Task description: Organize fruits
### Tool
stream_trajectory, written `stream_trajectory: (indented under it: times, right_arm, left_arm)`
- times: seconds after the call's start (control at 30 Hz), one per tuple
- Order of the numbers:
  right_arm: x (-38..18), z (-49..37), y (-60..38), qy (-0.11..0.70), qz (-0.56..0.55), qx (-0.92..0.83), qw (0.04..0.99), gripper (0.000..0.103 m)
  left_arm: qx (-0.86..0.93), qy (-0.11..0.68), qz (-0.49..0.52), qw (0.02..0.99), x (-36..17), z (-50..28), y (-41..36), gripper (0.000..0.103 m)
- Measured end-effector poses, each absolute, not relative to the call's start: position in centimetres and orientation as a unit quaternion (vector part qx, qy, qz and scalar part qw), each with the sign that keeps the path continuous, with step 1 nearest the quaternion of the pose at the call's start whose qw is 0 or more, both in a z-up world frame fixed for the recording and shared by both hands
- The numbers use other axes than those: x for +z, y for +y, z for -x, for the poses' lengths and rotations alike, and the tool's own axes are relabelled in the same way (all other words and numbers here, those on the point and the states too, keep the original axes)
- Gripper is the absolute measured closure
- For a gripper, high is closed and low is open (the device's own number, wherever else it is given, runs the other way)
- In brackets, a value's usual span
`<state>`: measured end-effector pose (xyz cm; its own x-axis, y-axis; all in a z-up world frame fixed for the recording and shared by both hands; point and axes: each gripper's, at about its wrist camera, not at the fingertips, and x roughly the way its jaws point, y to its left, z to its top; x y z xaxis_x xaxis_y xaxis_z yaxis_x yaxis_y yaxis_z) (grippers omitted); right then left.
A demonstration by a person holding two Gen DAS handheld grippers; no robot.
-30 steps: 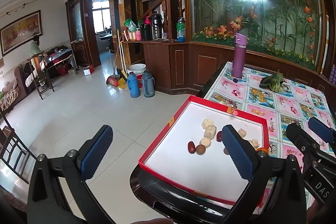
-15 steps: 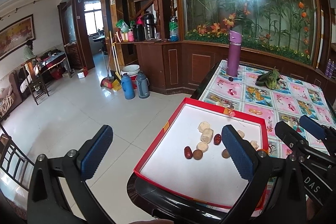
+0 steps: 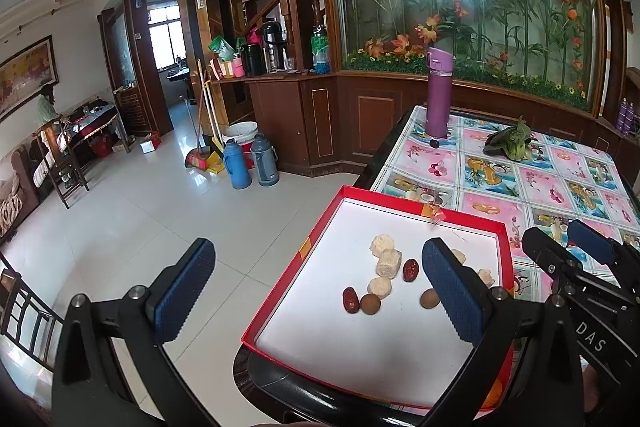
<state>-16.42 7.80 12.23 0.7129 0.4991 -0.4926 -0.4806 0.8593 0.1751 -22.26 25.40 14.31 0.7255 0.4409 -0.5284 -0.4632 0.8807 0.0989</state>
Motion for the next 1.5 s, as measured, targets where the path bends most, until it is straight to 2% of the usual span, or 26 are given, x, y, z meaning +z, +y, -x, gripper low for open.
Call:
stream_trajectory:
  times: [0.8, 1.5]
  right_arm:
    - [11.0, 15.3, 6.2, 0.281, -0.024, 0.243, 0.928, 0.035]
    - [12.3, 17.8, 5.5, 0.251, -0.016, 0.249, 0.935, 0.034]
  left_arm:
    - [0.212, 0.307, -0.002, 0.928, 12.8, 19.0, 23.5, 0.000]
    - [0.214, 0.283, -0.002, 0.935, 14.3, 22.3, 22.1, 0.000]
